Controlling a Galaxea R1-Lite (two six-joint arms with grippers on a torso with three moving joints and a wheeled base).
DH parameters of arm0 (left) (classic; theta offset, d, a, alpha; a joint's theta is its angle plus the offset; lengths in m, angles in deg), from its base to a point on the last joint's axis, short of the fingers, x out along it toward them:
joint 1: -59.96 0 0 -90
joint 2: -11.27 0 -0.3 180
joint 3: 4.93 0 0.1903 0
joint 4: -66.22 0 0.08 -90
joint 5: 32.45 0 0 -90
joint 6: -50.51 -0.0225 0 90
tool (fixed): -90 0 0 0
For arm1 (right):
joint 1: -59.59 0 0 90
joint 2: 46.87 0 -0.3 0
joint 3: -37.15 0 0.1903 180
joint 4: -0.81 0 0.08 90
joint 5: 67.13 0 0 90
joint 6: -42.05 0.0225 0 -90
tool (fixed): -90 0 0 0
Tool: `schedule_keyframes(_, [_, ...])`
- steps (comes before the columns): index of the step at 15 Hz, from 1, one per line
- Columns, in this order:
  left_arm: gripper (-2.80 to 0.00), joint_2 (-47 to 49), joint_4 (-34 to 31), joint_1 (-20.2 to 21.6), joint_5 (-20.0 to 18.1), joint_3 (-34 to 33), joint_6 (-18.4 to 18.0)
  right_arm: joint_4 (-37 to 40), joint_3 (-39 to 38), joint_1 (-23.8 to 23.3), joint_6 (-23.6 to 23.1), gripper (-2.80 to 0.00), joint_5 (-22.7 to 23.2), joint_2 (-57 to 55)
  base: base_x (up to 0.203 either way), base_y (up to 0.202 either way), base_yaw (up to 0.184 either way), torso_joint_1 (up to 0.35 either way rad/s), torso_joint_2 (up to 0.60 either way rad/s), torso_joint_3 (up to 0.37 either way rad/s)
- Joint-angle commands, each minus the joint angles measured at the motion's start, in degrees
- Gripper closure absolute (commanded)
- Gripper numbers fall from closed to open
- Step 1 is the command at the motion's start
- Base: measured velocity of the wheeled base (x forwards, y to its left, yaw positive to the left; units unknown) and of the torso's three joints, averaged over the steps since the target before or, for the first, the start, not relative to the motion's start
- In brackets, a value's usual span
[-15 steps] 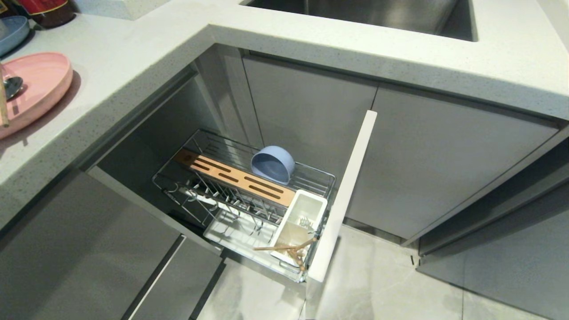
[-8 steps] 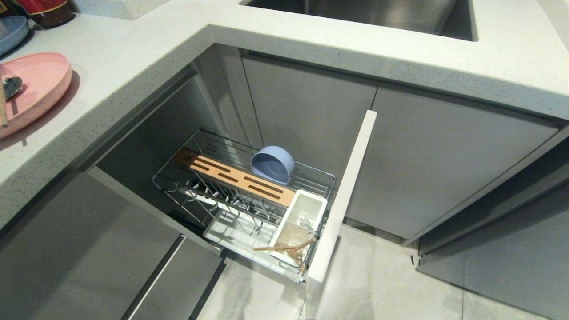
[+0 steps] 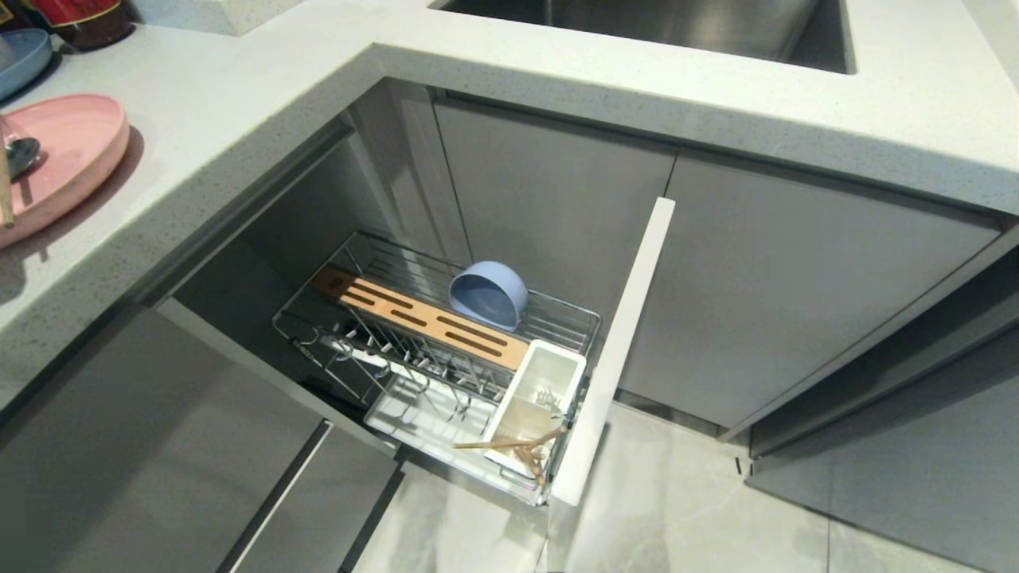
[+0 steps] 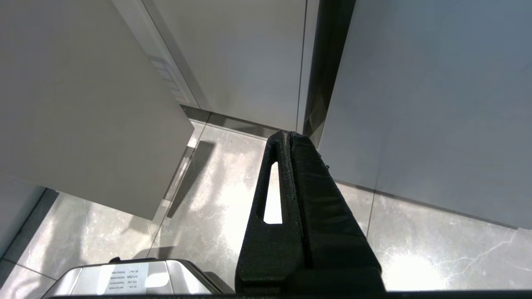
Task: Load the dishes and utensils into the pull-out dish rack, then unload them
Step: Pick up the chopsticks and place it in the cupboard
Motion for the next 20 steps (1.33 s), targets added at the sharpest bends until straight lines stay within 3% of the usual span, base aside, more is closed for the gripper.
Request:
schedule_keyframes(1, [-2.8,1.8,-0.4,-0.8,-0.3,0.0,0.4,0.0,0.0,0.0,0.0,0.0,0.0,0.2,0.0,0.0,0.0,0.0,0.0,0.0])
schedule_keyframes(8, [-2.8,4.6,0.0,-1.6,-0.4,0.0,2.1,0.0,0.0,0.0,0.0,0.0,0.0,0.2,0.0,0.0,0.0,0.0,0.0,0.0])
schedule_keyframes(11, [-2.8,4.5,-0.1,-1.7,-6.8,0.0,2.2,0.0,0.0,0.0,0.0,0.0,0.0,0.2,0.0,0.0,0.0,0.0,0.0,0.0])
schedule_keyframes(12, [-2.8,4.6,-0.1,-1.8,-7.2,0.0,2.2,0.0,0.0,0.0,0.0,0.0,0.0,0.2,0.0,0.0,0.0,0.0,0.0,0.0])
schedule_keyframes(16, [-2.8,4.7,-0.2,-1.8,-6.5,-0.1,2.2,0.0,0.0,0.0,0.0,0.0,0.0,0.2,0.0,0.0,0.0,0.0,0.0,0.0])
schedule_keyframes(20, [-2.8,5.5,-0.2,-1.7,-2.4,-0.3,2.2,0.0,0.0,0.0,0.0,0.0,0.0,0.2,0.0,0.0,0.0,0.0,0.0,0.0])
